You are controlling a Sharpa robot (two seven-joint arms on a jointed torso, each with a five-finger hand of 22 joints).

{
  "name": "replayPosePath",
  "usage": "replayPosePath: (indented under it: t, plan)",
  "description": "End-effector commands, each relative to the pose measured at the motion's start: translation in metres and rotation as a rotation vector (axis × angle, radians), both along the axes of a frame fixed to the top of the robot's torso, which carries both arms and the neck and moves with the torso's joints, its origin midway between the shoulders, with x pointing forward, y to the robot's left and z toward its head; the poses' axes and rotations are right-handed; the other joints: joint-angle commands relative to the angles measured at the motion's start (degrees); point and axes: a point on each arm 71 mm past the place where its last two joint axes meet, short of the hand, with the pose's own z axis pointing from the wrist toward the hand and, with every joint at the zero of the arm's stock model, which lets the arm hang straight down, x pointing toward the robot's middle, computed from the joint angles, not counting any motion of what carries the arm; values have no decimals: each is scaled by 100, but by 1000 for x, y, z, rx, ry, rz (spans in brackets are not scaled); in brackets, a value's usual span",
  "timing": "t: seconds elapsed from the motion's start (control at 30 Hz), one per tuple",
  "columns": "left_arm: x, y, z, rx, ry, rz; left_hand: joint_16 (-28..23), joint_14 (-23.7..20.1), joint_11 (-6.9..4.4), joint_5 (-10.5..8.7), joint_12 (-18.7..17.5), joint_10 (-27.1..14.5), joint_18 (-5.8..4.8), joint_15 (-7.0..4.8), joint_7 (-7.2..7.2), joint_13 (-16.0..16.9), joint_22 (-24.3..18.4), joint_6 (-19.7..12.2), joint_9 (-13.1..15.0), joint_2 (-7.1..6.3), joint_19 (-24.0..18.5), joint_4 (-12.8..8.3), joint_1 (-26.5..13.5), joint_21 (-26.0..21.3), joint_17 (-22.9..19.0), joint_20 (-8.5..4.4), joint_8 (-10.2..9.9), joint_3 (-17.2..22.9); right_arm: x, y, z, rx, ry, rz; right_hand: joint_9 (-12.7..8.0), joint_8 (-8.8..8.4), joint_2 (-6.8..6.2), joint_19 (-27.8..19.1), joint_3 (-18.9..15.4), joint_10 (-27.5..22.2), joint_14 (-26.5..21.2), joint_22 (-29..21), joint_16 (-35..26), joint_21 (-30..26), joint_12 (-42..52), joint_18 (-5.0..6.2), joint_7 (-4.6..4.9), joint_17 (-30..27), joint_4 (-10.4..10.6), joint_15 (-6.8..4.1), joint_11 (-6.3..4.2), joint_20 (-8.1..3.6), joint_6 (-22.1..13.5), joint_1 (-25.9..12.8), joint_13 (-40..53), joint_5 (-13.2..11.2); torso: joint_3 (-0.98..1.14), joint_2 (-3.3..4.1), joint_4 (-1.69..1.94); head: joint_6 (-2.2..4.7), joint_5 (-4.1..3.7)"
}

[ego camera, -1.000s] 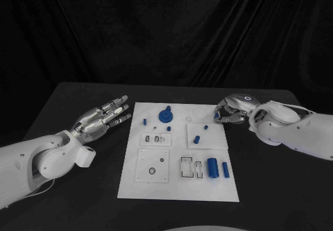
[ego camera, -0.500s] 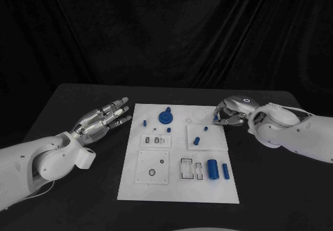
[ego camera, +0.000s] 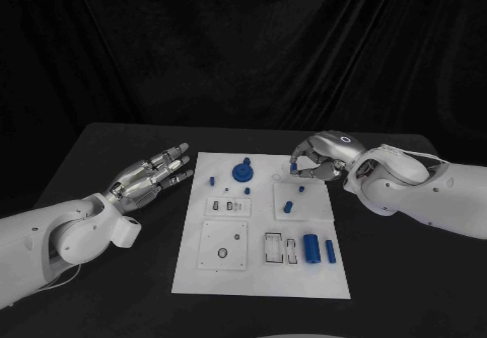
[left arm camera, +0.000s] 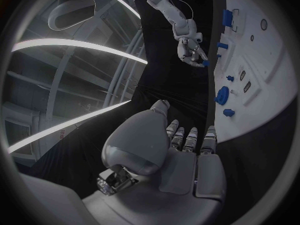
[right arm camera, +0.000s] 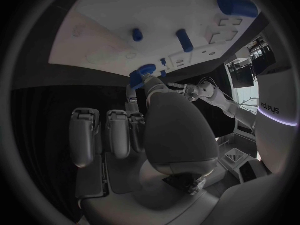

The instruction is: Assemble the parts on the task board

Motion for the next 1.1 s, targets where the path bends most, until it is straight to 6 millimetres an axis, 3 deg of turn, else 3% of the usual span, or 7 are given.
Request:
replayPosePath:
  t: [0.03,0.37,0.53,0.63,0.77,0.97,1.1]
  plan:
    - [-1,-2,1,-13,-3,-12,-21,-2,34,34,-38,-5,99,31,27,-9,8,-12,1,17,-3,14,16,22,-5,23,35,34,-5,21,7,8,-54,58,79,34,14,454,-10,611,454,1397,11,-36,20,-97,-10,711,-36,37,34,43,45,78,1508,-38,-4,-3,4,-34,1]
    - [-1,0,1,-12,-2,-9,-21,-2,37,34,-38,-5,99,33,31,-9,8,-12,2,17,-2,7,16,22,-5,25,35,47,-6,74,-12,-28,27,173,101,26,48,419,-21,611,440,1372,-24,-103,20,-79,31,636,-38,60,66,60,-1,34,1508,-142,-11,-8,34,-60,57]
    - [-1,0,1,-12,-3,-8,-21,-2,37,34,-38,-5,99,33,31,-9,8,-12,2,17,-2,7,16,22,-5,25,35,47,-3,90,-26,-51,71,195,106,22,61,405,-14,611,436,1362,-34,-130,20,-71,39,614,-57,66,72,65,-14,46,1508,-147,-5,3,15,-46,60]
    - [-1,0,1,-13,-3,-9,-21,-2,37,34,-38,-5,99,33,31,-9,8,-12,2,17,-2,7,16,22,-5,25,35,47,-2,96,-33,-54,83,204,107,22,62,403,-13,611,435,1361,-35,-133,20,-70,39,611,-59,66,72,66,-14,47,1508,-147,3,8,15,-45,83]
    - [-1,-2,1,-14,-3,-12,-21,-2,37,34,-38,-5,99,33,31,-9,8,-12,2,17,-2,7,16,22,-5,25,35,47,-1,106,-42,-66,108,219,109,20,65,394,-11,611,431,1355,-45,-149,20,-66,42,589,-69,69,73,68,-19,52,1508,-147,-2,-7,37,-76,91]
    - [-1,-2,1,-15,-3,-14,-21,-2,42,34,-38,-5,99,34,36,-9,8,-8,2,17,-2,-1,12,22,-5,27,37,61,-1,114,-52,-77,135,227,109,-5,71,381,-20,611,424,1346,-61,-175,20,-59,62,557,-86,82,89,78,-67,31,1508,-149,1,0,2,-120,145]
    - [-1,-2,1,-14,-3,-13,-21,-2,42,34,-38,-5,99,34,36,-9,8,-8,2,17,-2,-1,12,22,-5,27,37,61,0,116,-55,-84,146,226,108,-17,71,367,-24,611,419,1336,-74,-201,20,-52,70,530,-96,89,94,83,-87,24,1508,-148,5,4,15,-131,136]
